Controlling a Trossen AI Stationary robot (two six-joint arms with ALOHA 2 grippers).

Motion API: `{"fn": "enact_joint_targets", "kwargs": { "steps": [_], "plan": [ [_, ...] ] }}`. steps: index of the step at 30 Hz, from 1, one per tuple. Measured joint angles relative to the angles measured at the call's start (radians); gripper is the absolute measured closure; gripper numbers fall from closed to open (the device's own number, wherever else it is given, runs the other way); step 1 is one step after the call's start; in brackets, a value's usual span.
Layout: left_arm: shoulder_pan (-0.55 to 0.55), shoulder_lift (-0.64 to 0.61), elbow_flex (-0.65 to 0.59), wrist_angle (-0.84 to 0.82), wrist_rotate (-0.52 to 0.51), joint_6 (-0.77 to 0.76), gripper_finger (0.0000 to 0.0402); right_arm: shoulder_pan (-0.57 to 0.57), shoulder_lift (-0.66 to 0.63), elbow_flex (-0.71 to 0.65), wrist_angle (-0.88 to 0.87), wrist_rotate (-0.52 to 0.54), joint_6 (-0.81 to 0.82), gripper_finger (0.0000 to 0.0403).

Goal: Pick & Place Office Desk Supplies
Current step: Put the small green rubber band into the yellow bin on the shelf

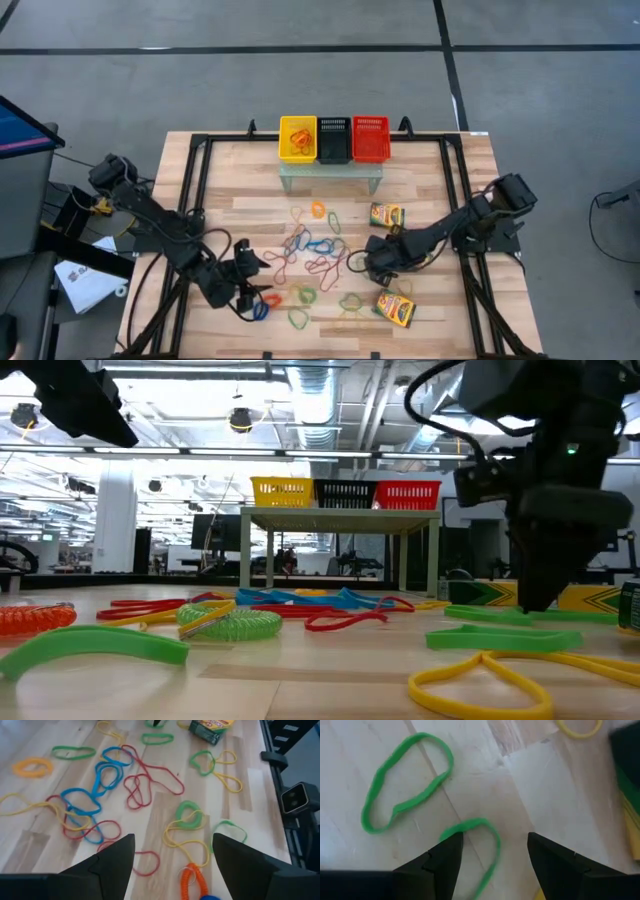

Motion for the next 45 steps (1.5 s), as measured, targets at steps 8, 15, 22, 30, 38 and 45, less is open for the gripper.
{"fn": "enact_joint_targets", "kwargs": {
  "steps": [8,15,22,30,38,45],
  "plan": [
    [0.001,-0.011,-0.005,0.005,-0.027,0.025,0.0141,0.018,0.002,0.000,-0.004,-0.003,0.013,0.0182],
    [0.006,-0.010,-0.005,-0.012,-0.097,0.163,0.0141,-0.072,-0.009,0.003,-0.047,-0.056,-0.073,0.0182],
    [0.006,-0.011,-0.005,-0.081,-0.104,0.205,0.0141,-0.187,-0.007,0.028,-0.078,-0.082,-0.199,0.0182],
    [0.006,-0.089,-0.005,-0.150,-0.112,0.144,0.0141,-0.225,0.013,0.026,-0.053,-0.081,-0.228,0.0211],
    [0.006,-0.162,-0.004,-0.146,-0.112,0.097,0.0141,-0.224,0.010,-0.013,-0.010,-0.063,-0.238,0.0300],
    [0.006,-0.165,-0.004,-0.145,-0.207,0.162,0.0141,-0.216,0.002,-0.006,0.007,-0.012,-0.211,0.0396]
  ]
}}
